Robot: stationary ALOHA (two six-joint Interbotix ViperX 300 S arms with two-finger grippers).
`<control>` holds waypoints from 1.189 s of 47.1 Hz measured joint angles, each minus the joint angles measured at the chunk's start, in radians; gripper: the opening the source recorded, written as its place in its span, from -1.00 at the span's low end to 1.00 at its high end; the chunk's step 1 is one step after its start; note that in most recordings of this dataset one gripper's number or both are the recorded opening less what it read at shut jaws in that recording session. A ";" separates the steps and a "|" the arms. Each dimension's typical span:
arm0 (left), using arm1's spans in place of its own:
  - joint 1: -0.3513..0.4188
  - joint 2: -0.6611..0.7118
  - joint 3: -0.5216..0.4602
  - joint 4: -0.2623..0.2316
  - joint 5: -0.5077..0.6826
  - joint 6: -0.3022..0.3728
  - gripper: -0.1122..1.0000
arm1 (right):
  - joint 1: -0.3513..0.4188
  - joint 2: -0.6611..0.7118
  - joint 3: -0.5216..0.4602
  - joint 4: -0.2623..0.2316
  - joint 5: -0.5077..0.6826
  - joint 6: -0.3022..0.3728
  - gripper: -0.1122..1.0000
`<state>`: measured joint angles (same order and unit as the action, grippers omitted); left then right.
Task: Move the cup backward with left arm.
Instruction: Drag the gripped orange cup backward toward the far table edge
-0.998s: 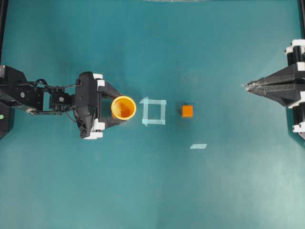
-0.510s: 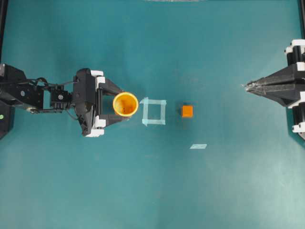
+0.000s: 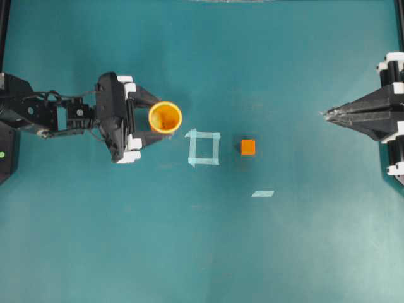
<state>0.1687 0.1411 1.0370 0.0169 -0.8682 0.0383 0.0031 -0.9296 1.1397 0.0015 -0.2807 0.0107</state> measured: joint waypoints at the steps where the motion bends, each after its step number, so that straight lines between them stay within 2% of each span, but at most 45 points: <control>1: 0.006 0.002 0.000 -0.002 -0.002 0.000 0.34 | 0.000 -0.002 0.000 0.000 0.000 0.000 -0.80; 56: 0.291 0.087 -0.100 0.000 -0.069 -0.003 0.34 | 0.000 -0.002 0.000 0.000 0.005 0.000 -0.80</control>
<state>0.4602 0.2286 0.9373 0.0169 -0.9373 0.0353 0.0031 -0.9311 1.1397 0.0015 -0.2761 0.0107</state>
